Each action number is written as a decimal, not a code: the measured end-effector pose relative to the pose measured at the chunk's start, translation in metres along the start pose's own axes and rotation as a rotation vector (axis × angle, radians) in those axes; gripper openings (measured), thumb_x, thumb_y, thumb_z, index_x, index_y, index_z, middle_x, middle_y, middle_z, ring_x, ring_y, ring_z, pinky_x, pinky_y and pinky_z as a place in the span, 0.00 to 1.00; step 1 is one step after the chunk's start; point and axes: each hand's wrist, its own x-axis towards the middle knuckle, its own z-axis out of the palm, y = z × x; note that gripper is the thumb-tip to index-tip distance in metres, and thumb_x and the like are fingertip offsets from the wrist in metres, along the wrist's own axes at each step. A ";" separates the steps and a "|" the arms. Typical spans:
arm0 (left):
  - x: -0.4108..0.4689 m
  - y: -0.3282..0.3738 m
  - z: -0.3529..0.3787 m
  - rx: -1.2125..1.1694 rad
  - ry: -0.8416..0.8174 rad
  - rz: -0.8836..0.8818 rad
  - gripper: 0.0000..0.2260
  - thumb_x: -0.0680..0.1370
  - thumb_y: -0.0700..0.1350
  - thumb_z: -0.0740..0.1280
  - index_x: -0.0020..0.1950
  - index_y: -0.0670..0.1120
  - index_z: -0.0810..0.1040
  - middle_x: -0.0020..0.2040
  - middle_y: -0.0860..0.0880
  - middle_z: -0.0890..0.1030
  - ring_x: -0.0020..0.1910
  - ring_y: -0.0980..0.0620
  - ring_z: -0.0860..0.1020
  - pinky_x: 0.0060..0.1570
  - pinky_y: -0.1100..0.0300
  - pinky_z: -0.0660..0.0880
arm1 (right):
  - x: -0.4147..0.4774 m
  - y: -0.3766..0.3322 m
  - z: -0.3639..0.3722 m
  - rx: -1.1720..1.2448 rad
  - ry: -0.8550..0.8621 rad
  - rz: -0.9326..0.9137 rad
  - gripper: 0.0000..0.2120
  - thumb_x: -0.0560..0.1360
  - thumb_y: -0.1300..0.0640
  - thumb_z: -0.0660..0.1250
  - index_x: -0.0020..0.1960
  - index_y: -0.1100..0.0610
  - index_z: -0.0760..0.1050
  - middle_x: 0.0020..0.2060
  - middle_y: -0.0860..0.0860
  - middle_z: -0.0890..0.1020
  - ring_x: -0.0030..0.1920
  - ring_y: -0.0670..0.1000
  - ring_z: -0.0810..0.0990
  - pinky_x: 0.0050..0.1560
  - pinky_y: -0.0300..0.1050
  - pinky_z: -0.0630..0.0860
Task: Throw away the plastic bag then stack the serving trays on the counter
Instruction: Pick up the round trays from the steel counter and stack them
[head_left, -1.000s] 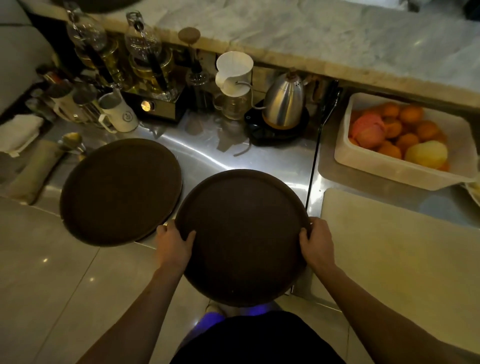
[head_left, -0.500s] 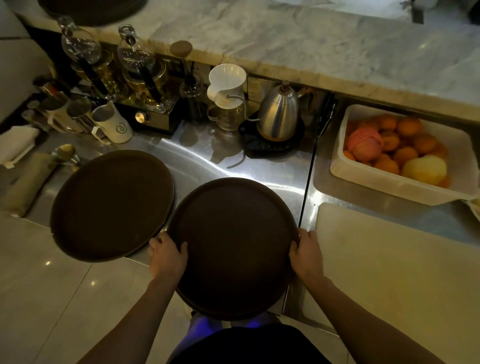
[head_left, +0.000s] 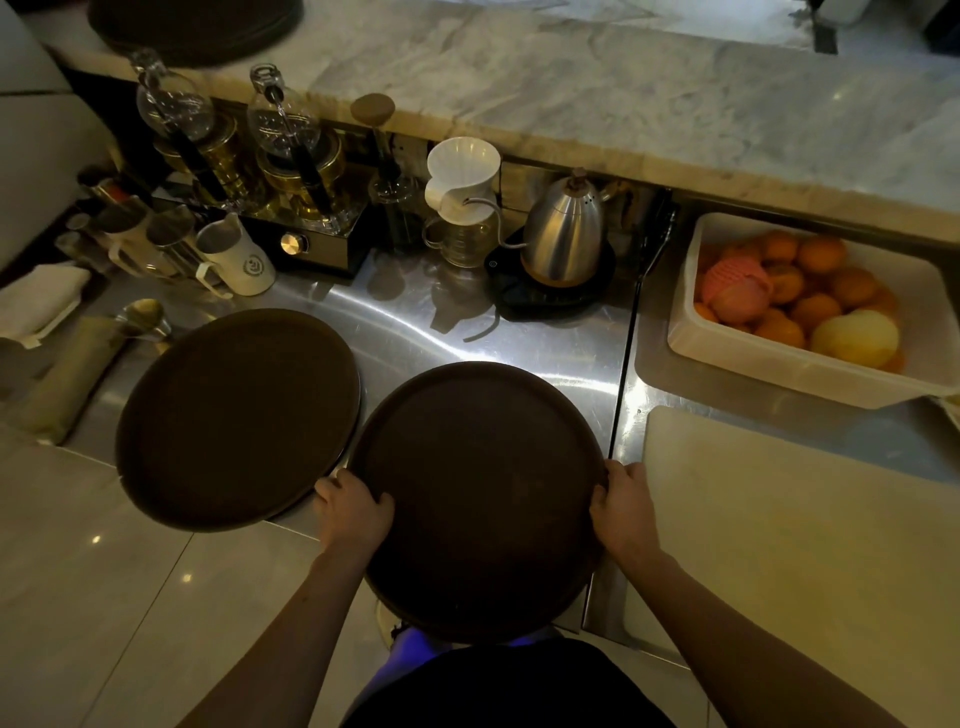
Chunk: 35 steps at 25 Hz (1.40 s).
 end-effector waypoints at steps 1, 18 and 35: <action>-0.001 -0.002 0.001 -0.005 -0.005 0.009 0.28 0.76 0.49 0.68 0.71 0.39 0.63 0.68 0.36 0.63 0.67 0.35 0.66 0.64 0.45 0.68 | -0.001 0.000 0.000 0.003 -0.008 -0.006 0.12 0.77 0.64 0.60 0.60 0.62 0.73 0.55 0.59 0.72 0.43 0.51 0.73 0.50 0.45 0.71; -0.009 -0.018 0.004 -0.058 -0.083 0.055 0.30 0.76 0.47 0.66 0.74 0.39 0.59 0.72 0.36 0.60 0.71 0.36 0.61 0.67 0.44 0.65 | -0.009 -0.001 -0.003 -0.056 -0.060 0.025 0.14 0.78 0.62 0.59 0.63 0.60 0.71 0.55 0.61 0.72 0.50 0.59 0.77 0.54 0.52 0.74; -0.035 -0.166 -0.081 -0.441 0.310 0.373 0.22 0.80 0.49 0.63 0.71 0.39 0.69 0.67 0.39 0.72 0.64 0.41 0.73 0.63 0.51 0.69 | -0.109 -0.169 0.064 -0.004 0.003 -0.495 0.25 0.78 0.49 0.62 0.73 0.53 0.62 0.66 0.55 0.68 0.59 0.52 0.73 0.54 0.44 0.70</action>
